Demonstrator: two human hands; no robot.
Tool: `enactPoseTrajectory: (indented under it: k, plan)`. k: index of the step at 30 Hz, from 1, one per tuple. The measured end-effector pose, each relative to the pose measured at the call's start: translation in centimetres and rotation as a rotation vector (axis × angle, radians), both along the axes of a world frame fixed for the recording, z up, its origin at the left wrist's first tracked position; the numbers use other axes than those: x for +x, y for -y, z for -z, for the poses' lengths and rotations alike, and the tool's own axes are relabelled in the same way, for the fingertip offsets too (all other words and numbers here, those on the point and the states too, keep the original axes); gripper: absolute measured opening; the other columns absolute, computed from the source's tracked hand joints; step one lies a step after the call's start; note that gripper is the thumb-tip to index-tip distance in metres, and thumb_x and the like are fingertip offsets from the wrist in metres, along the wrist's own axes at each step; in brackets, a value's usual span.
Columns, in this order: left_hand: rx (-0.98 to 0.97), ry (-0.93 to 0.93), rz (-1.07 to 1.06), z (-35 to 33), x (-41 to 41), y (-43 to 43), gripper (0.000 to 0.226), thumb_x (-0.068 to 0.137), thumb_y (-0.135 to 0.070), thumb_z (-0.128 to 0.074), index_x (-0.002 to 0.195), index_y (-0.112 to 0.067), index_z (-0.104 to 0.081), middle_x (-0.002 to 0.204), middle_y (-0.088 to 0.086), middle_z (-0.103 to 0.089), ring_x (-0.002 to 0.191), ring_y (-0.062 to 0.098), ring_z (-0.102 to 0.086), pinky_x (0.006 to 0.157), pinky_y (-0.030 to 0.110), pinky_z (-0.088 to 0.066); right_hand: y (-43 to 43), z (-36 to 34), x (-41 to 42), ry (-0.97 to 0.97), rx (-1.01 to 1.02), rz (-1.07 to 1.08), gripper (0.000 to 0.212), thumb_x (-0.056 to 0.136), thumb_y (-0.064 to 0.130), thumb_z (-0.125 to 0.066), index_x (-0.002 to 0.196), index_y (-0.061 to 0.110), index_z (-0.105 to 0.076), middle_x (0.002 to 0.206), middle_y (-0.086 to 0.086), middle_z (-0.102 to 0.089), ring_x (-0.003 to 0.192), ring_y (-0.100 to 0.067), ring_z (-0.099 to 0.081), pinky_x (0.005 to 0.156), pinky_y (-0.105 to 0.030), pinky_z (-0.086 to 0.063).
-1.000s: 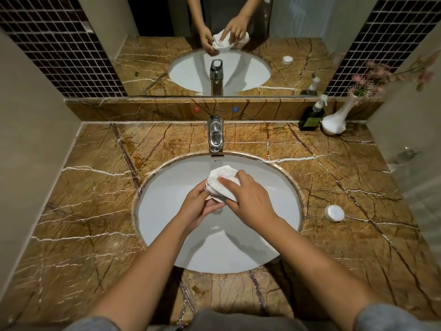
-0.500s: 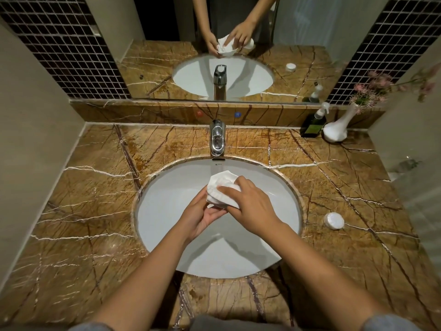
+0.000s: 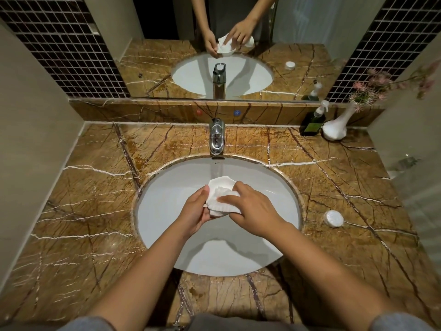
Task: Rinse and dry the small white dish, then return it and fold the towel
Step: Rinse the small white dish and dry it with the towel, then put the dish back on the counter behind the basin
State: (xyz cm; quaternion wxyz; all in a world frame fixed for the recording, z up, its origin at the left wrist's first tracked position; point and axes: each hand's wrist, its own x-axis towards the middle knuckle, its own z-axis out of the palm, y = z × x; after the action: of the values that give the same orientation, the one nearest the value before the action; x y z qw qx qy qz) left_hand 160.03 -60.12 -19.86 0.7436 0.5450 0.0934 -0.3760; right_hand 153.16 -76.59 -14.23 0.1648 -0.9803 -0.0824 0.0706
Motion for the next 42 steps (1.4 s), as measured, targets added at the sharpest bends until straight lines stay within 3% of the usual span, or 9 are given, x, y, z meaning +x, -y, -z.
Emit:
enactPoseTrajectory:
  k: [4,8,11,16,23,28,32,37,42]
  plan:
    - [0.111,0.031,-0.027,0.2,0.1,-0.2,0.025,0.101,-0.034,-0.041,0.116,-0.025,-0.059,0.106,0.006,-0.07,0.086,0.027,-0.074,0.07,0.04,-0.062,1.4,0.3,-0.4,0.001,-0.082,-0.041,0.041,0.085,0.03,-0.053,0.126,0.033,-0.057,0.106,-0.006,-0.049,0.095,-0.027,-0.052,0.065,-0.029,-0.029]
    - [0.162,0.061,-0.072,0.2,0.1,-1.0,0.032,0.101,-0.032,-0.041,0.126,-0.017,-0.054,0.106,0.007,-0.067,0.08,0.023,-0.074,0.059,0.033,-0.061,1.8,0.8,-0.1,0.002,-0.14,-0.045,0.04,0.086,0.031,-0.052,0.126,0.033,-0.057,0.106,-0.006,-0.05,0.093,-0.028,-0.053,0.064,-0.029,-0.03]
    - [0.195,0.059,-0.194,0.2,0.5,-3.0,0.035,0.101,-0.03,-0.041,0.13,-0.013,-0.051,0.125,0.018,-0.057,0.096,0.035,-0.068,0.06,0.037,-0.063,1.6,1.6,0.4,0.021,-0.105,0.113,0.04,0.088,0.032,-0.053,0.128,0.032,-0.055,0.109,-0.006,-0.049,0.098,-0.027,-0.053,0.063,-0.03,-0.035]
    - [0.207,-0.037,-0.426,-0.2,1.0,-9.5,0.039,0.101,-0.031,-0.041,0.136,-0.014,-0.042,0.14,0.021,-0.045,0.112,0.044,-0.058,0.064,0.04,-0.062,-1.7,3.5,1.9,-0.034,0.191,0.317,0.041,0.089,0.03,-0.055,0.129,0.039,-0.055,0.101,-0.004,-0.048,0.089,-0.028,-0.059,0.063,-0.029,-0.038]
    - [0.127,-0.051,-0.713,-1.8,-0.6,-17.5,0.037,0.101,-0.028,-0.04,0.134,-0.01,-0.044,0.141,0.023,-0.046,0.116,0.041,-0.055,0.063,0.041,-0.061,-15.4,6.2,5.8,-0.159,0.455,0.21,0.044,0.086,0.023,-0.056,0.13,0.033,-0.057,0.119,-0.013,-0.06,0.104,-0.03,-0.056,0.08,-0.028,-0.041]
    - [0.118,-0.02,-0.847,-3.1,-2.2,-23.8,0.031,0.101,-0.03,-0.039,0.128,-0.015,-0.045,0.141,0.02,-0.045,0.111,0.039,-0.056,0.059,0.036,-0.06,-26.2,5.9,7.7,-0.189,0.525,0.109,0.042,0.089,0.035,-0.057,0.131,0.03,-0.057,0.12,-0.016,-0.057,0.105,-0.034,-0.059,0.087,-0.035,-0.047]
    - [0.133,-0.018,-0.928,-3.8,-3.9,-28.5,0.026,0.1,-0.032,-0.044,0.123,-0.021,-0.044,0.14,0.017,-0.044,0.099,0.031,-0.059,0.061,0.037,-0.062,-32.6,6.2,8.9,-0.171,0.497,0.006,0.043,0.089,0.035,-0.052,0.132,0.029,-0.054,0.129,-0.014,-0.059,0.114,-0.034,-0.057,0.093,-0.045,-0.05]
    - [0.115,-0.119,-1.036,-3.7,-5.8,-32.8,0.025,0.098,-0.03,-0.048,0.122,-0.023,-0.044,0.144,0.016,-0.041,0.122,0.042,-0.05,0.065,0.044,-0.061,-38.2,7.7,9.7,-0.191,0.365,-0.074,0.052,0.09,0.035,-0.054,0.14,0.029,-0.043,0.142,-0.017,-0.04,0.123,-0.039,-0.048,0.102,-0.045,-0.045]
    - [0.102,-0.141,-1.096,-2.3,-6.5,-35.1,0.04,0.098,-0.03,-0.049,0.136,-0.021,-0.04,0.147,0.017,-0.036,0.125,0.047,-0.046,0.063,0.043,-0.062,-39.8,8.5,8.9,-0.161,0.269,-0.25,0.067,0.081,0.036,-0.067,0.14,0.018,-0.042,0.134,-0.018,-0.041,0.123,-0.037,-0.044,0.102,-0.049,-0.044]
